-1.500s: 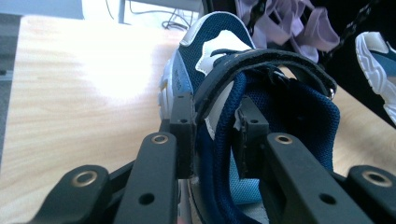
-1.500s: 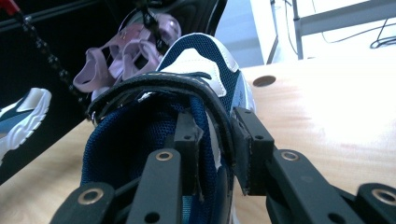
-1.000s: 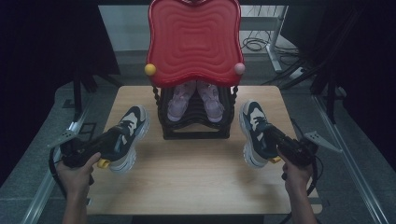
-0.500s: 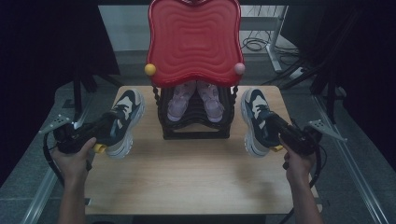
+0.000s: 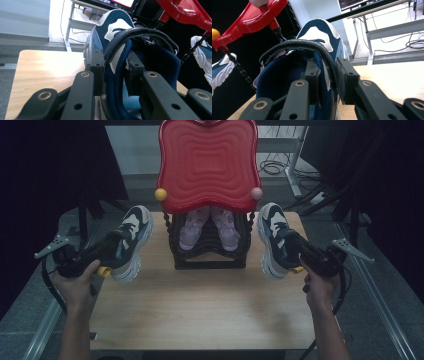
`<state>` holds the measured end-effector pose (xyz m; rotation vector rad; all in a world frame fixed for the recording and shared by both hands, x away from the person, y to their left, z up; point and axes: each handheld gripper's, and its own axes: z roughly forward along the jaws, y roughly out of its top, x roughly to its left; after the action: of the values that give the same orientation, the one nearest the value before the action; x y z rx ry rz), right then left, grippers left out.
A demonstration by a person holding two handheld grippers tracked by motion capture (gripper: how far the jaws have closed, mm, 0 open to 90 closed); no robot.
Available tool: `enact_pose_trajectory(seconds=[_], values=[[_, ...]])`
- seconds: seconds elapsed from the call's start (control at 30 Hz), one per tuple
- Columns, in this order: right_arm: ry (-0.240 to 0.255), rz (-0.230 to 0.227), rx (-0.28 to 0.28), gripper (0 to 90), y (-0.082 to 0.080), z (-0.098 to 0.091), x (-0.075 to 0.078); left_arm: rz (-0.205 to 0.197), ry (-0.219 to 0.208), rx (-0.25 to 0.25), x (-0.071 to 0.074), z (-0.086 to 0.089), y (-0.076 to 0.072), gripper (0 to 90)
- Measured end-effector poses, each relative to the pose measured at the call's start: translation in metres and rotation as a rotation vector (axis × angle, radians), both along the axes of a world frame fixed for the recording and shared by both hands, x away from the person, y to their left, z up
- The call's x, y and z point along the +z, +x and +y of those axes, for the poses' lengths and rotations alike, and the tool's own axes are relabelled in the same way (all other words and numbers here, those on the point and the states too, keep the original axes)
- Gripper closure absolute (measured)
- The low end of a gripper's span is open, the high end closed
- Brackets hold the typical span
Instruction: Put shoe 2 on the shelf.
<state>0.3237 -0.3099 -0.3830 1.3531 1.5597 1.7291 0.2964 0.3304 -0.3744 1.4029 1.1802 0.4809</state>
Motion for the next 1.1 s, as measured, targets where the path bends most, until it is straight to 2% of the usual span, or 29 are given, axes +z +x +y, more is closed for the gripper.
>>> enact_pose_trajectory(seconds=[0.3,0.73,0.93,1.1], values=[[0.022,-0.012,-0.002,72.9,0.003,-0.002,0.009,-0.020,-0.017,0.009,0.009,0.000,0.005,72.7],[0.015,-0.038,-0.006,72.9,0.005,-0.002,0.026,-0.042,-0.018,0.018,0.022,0.000,0.010,72.6],[0.018,-0.064,-0.011,72.9,0.006,-0.003,0.036,-0.054,-0.032,0.007,0.030,-0.001,0.013,72.5],[0.032,-0.065,-0.015,72.9,0.009,-0.005,0.042,-0.067,-0.051,0.010,0.037,0.000,0.017,72.5]])
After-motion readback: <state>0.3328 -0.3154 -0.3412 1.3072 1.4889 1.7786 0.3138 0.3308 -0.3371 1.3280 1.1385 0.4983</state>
